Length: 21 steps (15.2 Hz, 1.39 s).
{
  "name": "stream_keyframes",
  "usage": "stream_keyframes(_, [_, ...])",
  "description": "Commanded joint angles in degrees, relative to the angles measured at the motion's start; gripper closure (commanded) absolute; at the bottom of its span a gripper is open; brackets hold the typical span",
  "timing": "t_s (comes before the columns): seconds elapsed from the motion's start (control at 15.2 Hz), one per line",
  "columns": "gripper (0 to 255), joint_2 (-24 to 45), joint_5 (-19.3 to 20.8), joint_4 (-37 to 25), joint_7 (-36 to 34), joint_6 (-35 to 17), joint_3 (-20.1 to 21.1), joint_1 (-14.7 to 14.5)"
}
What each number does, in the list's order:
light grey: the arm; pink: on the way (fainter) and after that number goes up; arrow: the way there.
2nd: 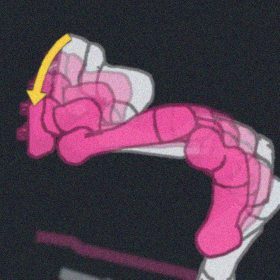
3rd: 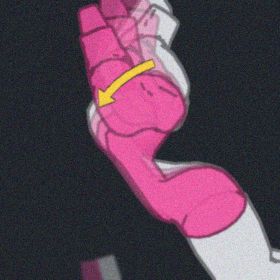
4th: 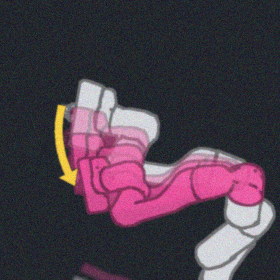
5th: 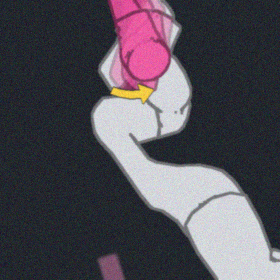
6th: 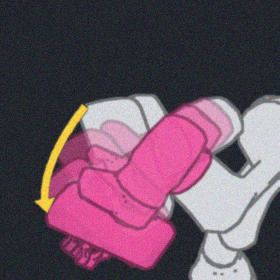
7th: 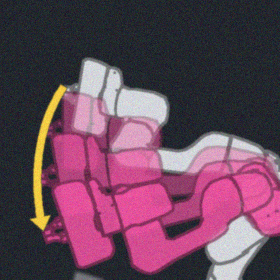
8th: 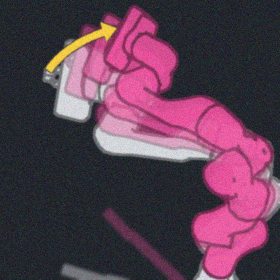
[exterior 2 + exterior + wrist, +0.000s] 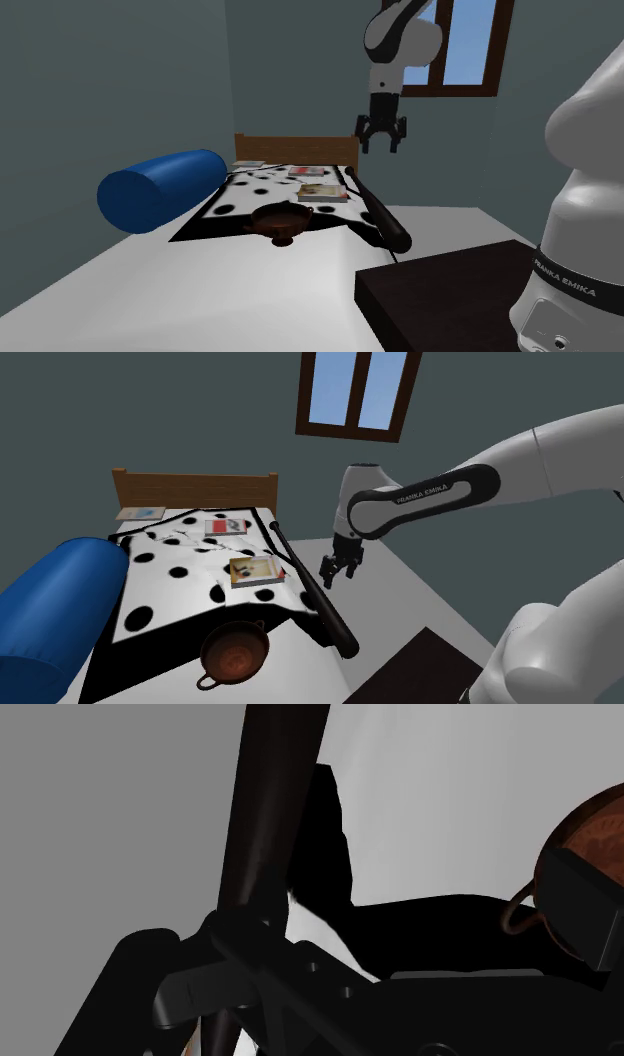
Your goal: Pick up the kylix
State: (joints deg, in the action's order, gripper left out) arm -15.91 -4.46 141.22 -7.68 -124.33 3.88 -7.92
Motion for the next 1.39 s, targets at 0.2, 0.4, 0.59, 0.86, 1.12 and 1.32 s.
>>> stream_keyframes(0.2, [0, 9.9, -2.3, -3.0, -2.3, -6.9, 2.0, -1.8])
stream_keyframes(0.4, [0, 16.1, -3.3, -5.9, -3.6, -10.4, 3.0, -2.8])
stream_keyframes(0.59, [0, 22.3, -4.1, -9.3, -4.9, -13.3, 4.0, -3.8])
stream_keyframes(0.86, [0, 30.6, -4.7, -14.8, -6.6, -16.3, 5.0, -5.2])
stream_keyframes(1.12, [0, 38.9, -4.9, -21.4, -8.3, -18.3, 5.8, -6.8])
stream_keyframes(1.32, [0, 43.5, -4.9, -25.0, -9.0, -19.5, 6.0, -7.7])
